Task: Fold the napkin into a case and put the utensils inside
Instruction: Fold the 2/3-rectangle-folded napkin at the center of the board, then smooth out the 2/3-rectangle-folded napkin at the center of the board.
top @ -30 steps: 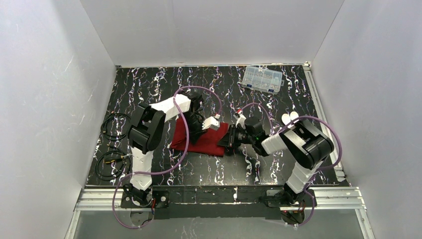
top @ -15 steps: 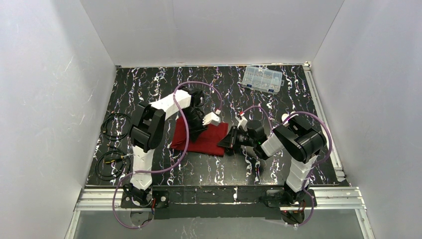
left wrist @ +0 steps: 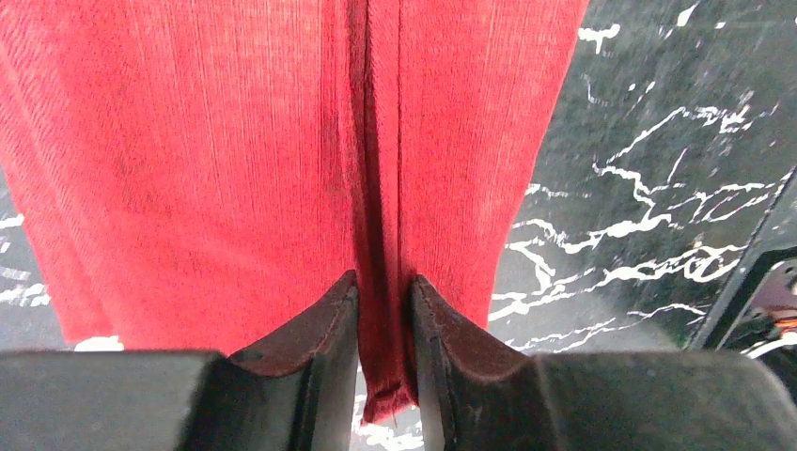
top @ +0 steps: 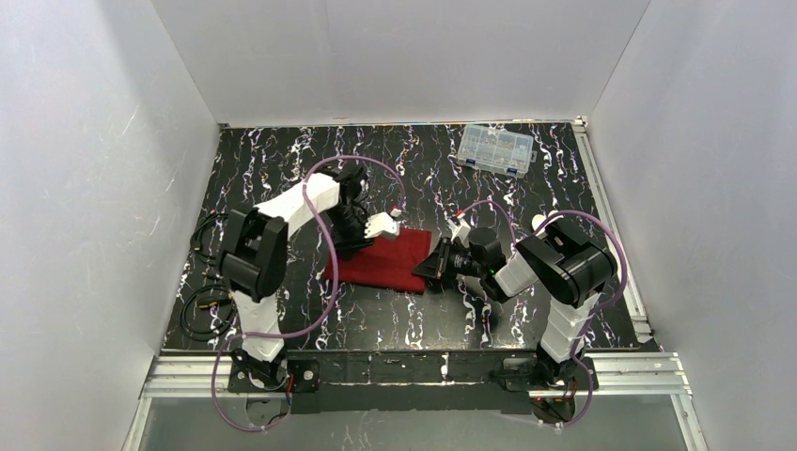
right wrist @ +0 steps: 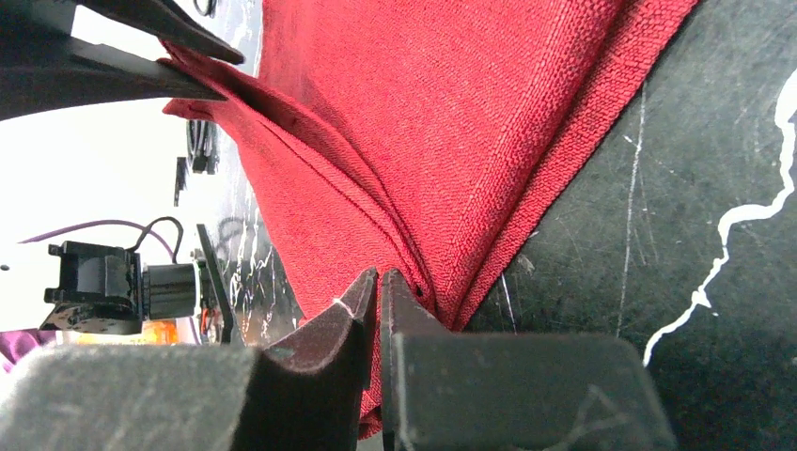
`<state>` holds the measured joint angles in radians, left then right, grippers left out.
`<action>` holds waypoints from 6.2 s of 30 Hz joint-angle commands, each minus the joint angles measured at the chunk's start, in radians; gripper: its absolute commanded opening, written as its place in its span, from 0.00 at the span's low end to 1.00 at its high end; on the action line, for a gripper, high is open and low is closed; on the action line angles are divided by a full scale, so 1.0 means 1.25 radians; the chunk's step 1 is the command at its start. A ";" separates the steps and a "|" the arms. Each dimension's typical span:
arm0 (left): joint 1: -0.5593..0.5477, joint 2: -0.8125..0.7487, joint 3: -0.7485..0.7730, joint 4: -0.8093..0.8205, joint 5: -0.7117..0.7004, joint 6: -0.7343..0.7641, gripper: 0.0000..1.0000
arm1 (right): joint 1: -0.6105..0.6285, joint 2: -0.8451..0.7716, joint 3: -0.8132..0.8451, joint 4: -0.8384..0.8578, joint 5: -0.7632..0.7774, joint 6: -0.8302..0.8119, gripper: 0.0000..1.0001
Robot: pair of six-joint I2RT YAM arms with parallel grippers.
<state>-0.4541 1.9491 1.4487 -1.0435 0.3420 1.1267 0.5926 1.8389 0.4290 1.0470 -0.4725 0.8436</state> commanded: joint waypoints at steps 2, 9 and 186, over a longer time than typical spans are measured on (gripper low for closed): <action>0.016 -0.150 -0.084 0.108 -0.086 0.018 0.27 | -0.011 -0.002 -0.015 -0.051 0.064 -0.021 0.15; 0.087 -0.202 -0.010 0.054 -0.010 -0.053 0.33 | -0.011 -0.012 -0.013 -0.070 0.068 -0.022 0.15; -0.034 0.199 0.054 0.039 0.350 -0.526 0.38 | 0.004 0.035 0.268 -0.421 -0.220 0.127 0.22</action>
<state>-0.5049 2.1887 1.5120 -1.0027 0.8299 0.4435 0.6022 1.8854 0.7353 0.5182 -0.7612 0.9932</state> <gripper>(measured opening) 0.377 0.211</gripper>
